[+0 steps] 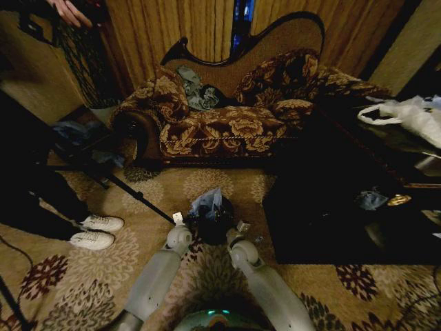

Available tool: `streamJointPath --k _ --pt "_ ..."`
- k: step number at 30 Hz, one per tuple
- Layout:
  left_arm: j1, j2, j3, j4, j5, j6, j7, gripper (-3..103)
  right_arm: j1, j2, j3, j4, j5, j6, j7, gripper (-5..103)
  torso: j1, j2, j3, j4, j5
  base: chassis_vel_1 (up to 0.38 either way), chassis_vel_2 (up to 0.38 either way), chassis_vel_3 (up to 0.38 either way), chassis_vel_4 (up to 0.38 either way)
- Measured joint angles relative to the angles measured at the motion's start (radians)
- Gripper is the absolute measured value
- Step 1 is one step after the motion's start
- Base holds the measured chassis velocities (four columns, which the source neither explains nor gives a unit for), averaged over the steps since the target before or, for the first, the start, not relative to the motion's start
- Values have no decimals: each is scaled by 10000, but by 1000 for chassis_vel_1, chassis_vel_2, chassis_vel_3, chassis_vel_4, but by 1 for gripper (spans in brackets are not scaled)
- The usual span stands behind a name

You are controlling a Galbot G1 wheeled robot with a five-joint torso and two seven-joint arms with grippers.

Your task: Place a garbage bag over the trash bin.

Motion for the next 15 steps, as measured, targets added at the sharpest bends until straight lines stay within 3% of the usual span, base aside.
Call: streamJointPath --k 2,5,15 --pt "-1 -6 2 -6 -8 -19 6 0 25 -91 -2 -77 -162 82 -83 5 0 0 0 0 0 0 0 0 0" --pt "-9 -23 5 -6 -10 -57 20 0 26 -238 28 -96 -292 147 -178 1 0 0 0 0 1 0 0 0 0" --pt "-47 42 -126 -100 -10 -153 34 0 -142 -1085 264 141 -917 417 -388 0 0 0 0 0 2 0 0 0 0"
